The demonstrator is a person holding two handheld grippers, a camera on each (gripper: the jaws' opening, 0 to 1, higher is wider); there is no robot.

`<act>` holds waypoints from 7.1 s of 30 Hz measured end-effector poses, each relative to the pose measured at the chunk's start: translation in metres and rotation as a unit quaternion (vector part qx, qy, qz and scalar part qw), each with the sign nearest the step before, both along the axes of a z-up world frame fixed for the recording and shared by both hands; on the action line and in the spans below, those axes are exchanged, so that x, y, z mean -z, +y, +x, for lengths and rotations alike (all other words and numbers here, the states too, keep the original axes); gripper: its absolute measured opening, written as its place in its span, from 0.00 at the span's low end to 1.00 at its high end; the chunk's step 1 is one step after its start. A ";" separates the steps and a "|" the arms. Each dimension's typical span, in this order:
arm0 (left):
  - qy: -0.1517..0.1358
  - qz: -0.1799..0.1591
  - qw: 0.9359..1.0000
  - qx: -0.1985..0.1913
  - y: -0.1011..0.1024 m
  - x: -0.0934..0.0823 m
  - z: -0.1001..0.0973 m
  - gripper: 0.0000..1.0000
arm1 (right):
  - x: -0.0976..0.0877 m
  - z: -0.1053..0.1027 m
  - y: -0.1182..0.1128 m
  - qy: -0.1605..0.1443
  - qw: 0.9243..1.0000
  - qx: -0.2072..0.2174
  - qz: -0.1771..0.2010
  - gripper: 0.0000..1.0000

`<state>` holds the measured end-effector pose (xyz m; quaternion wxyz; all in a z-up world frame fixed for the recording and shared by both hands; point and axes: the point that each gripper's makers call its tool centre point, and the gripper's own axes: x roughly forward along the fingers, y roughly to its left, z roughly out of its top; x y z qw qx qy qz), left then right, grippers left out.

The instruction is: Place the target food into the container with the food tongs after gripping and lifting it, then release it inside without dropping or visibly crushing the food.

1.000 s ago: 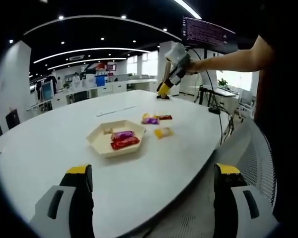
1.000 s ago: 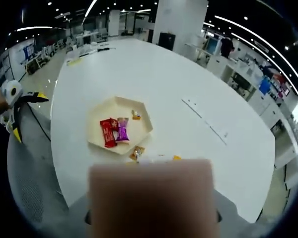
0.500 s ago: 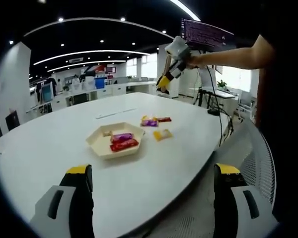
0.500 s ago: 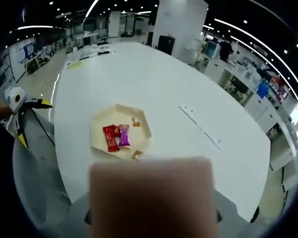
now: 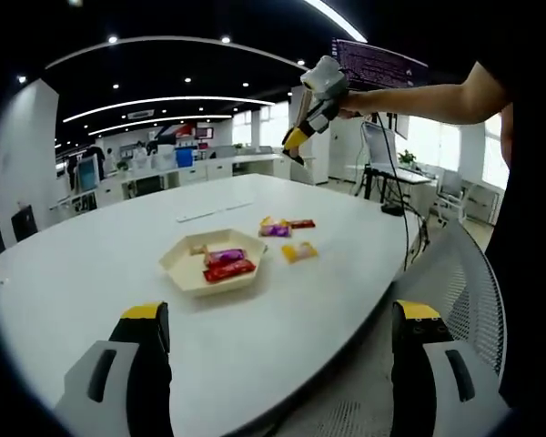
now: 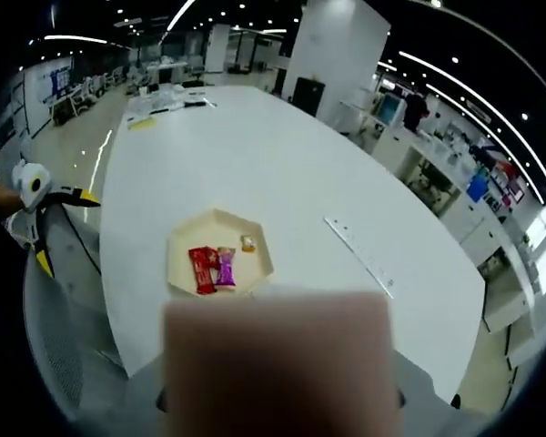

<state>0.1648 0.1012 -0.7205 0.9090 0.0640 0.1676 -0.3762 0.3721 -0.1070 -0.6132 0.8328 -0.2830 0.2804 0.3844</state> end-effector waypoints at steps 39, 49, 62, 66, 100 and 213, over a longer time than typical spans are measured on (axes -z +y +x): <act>-0.004 -0.006 1.000 -0.012 0.002 -0.002 0.003 0.99 | -0.045 0.023 0.100 -0.045 0.995 -0.090 0.008 0.19; -0.002 -0.006 1.000 -0.017 0.003 -0.002 0.004 0.99 | -0.044 0.028 0.125 -0.045 0.993 -0.112 0.011 0.19; -0.001 -0.008 1.000 -0.022 0.003 -0.002 0.006 0.99 | -0.035 0.034 0.147 -0.032 0.991 -0.131 0.013 0.19; 0.000 -0.009 1.000 -0.022 0.004 -0.002 0.006 0.98 | -0.037 0.034 0.153 -0.035 0.990 -0.136 0.015 0.20; 0.005 -0.004 1.000 -0.021 0.004 0.001 0.006 0.99 | -0.028 0.034 0.141 -0.031 0.991 -0.128 0.015 0.21; 0.042 0.026 0.999 -0.006 0.001 0.019 -0.001 0.97 | 0.205 -0.033 0.003 0.122 0.992 -0.023 -0.003 0.28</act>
